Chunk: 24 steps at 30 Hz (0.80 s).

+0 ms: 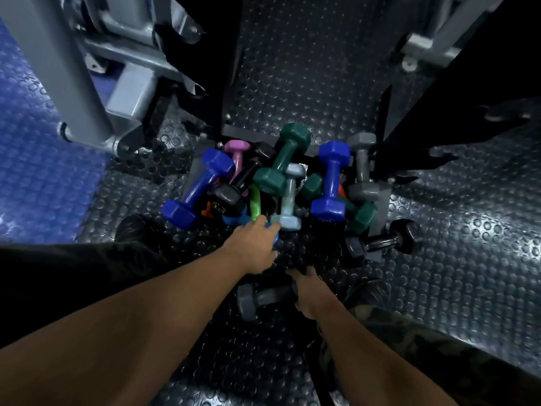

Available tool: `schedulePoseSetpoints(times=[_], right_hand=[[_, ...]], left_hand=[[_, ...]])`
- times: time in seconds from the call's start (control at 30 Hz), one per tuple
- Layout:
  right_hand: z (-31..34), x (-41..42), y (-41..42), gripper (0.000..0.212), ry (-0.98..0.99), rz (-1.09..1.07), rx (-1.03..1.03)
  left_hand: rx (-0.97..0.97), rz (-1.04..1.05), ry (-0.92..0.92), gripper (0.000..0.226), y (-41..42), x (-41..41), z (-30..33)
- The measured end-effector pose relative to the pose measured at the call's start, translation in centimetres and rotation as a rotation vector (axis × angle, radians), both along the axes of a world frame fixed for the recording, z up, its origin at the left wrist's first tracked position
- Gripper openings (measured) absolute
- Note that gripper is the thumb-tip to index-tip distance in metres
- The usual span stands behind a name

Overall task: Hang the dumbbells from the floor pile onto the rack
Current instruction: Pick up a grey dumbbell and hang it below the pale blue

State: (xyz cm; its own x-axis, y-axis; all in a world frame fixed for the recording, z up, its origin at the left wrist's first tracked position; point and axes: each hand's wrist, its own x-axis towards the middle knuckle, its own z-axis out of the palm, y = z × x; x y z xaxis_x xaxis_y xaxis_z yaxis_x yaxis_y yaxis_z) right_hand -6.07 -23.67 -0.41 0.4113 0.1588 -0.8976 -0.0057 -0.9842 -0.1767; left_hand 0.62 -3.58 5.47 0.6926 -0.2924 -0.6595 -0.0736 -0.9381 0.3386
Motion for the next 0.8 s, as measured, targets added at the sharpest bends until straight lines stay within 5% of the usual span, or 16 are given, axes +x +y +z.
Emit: schedulePoseSetpoints(times=[0.2, 0.37, 0.53, 0.8], right_hand=[[0.1, 1.7, -0.2, 0.066, 0.004, 0.000, 0.035], [0.0, 2.6, -0.2, 0.050, -0.021, -0.078, 0.081], [-0.5, 2.9, -0.3, 0.065, 0.069, -0.111, 0.065], [-1.6, 2.3, -0.7, 0.059, 0.100, -0.186, 0.066]], left_hand=[[-0.027, 0.021, -0.024, 0.071, 0.2, -0.1, -0.5], [0.115, 0.174, -0.256, 0.076, 1.6, -3.1, -0.1], [0.214, 0.465, 0.093, 0.086, 1.7, -8.3, -2.5], [0.060, 0.503, 0.476, 0.074, -0.8, -9.0, -7.0]])
